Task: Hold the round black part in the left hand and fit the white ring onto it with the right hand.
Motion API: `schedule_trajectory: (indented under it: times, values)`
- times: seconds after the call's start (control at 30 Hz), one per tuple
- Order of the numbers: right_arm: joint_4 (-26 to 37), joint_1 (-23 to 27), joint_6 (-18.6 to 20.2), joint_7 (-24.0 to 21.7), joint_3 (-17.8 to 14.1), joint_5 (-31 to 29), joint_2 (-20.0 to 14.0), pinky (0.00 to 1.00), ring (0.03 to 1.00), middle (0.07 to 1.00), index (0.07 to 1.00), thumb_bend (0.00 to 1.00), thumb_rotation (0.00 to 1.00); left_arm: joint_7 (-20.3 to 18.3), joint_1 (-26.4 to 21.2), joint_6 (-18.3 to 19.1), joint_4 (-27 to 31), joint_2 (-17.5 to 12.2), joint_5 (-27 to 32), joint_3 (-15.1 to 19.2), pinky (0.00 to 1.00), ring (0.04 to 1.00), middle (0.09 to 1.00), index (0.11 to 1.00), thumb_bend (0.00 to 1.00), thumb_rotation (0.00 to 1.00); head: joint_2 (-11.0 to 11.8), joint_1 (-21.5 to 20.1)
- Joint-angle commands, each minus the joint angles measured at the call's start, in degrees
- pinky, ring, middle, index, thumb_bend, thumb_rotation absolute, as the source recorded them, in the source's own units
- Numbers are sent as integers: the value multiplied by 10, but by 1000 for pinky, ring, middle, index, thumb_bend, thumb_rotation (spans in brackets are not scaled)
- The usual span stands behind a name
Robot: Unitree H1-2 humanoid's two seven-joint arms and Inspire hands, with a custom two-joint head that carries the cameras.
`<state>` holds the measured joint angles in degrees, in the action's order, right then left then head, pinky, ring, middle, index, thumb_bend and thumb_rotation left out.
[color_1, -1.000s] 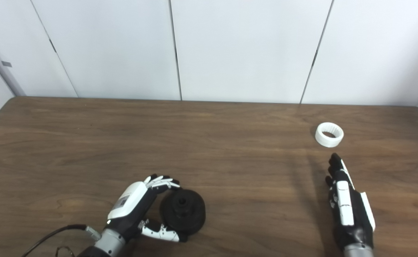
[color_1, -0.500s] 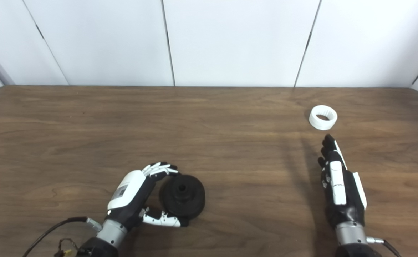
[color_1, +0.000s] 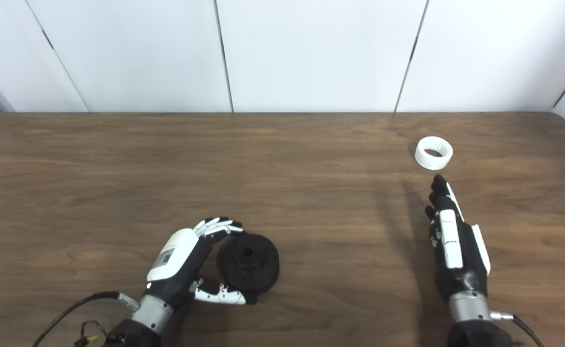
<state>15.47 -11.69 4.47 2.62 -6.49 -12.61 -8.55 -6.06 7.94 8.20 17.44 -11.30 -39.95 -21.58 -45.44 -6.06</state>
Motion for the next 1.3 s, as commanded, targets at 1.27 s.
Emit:
schedule_trajectory:
  times: [1.27]
  values:
    - [-55, -13, -116, 12, 29, 54, 38, 967, 972, 958, 936, 511, 903, 11, 25, -43, -88, -14, 13, -2, 891, 906, 841, 490, 523, 71, 173, -97]
